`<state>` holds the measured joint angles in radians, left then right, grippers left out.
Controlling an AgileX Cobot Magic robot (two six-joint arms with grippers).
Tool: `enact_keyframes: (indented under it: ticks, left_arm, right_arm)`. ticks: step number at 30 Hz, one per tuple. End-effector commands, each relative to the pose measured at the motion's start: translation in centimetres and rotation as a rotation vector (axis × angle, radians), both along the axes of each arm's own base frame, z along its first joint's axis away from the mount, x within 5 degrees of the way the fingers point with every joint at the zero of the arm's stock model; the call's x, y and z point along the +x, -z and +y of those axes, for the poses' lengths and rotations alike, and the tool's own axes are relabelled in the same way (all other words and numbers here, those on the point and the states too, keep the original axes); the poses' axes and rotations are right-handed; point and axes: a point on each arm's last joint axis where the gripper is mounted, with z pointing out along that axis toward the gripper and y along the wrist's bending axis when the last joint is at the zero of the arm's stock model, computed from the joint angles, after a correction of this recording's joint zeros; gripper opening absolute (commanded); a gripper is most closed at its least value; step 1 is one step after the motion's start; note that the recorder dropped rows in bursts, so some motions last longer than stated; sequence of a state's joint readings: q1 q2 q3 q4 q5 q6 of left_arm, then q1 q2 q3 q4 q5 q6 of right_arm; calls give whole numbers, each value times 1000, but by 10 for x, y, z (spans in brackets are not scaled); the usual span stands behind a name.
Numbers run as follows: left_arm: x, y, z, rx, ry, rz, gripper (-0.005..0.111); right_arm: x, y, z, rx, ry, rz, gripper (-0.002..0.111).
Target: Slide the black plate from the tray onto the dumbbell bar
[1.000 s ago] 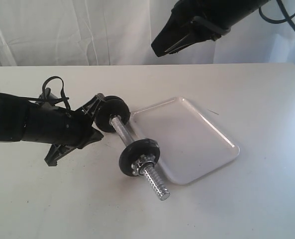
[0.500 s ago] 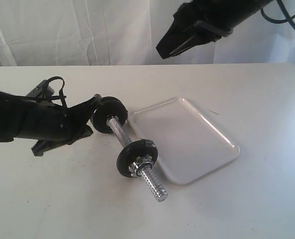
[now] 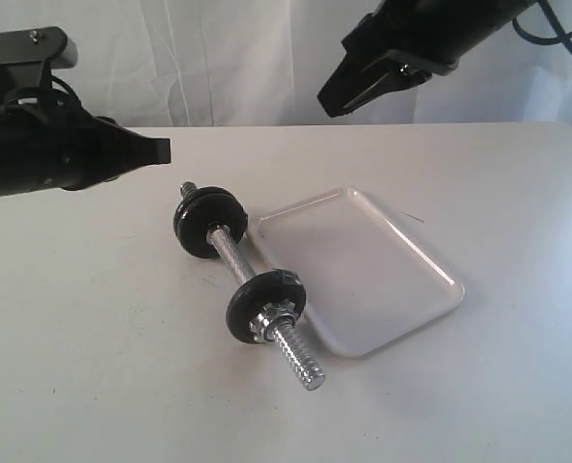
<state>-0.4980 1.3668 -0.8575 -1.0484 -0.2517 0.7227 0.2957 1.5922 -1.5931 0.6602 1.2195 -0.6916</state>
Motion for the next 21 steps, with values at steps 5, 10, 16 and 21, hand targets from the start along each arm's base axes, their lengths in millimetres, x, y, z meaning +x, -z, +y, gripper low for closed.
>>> enact_keyframes:
  ticks: [5, 10, 16, 21]
  left_arm:
    - [-42, 20, 22, 99, 40, -4, 0]
    - [-79, 19, 41, 123, 75, -68, 0]
    - [-135, -20, 60, 124, 220, -304, 0]
    - [-167, -31, 67, 112, 318, -381, 0]
  right_arm:
    - [3, 7, -4, 14, 76, -41, 0]
    - [1, 35, -10, -4, 136, -101, 0]
    - [-14, 88, -25, -57, 258, -149, 0]
    - [-68, 116, -40, 18, 326, -119, 0]
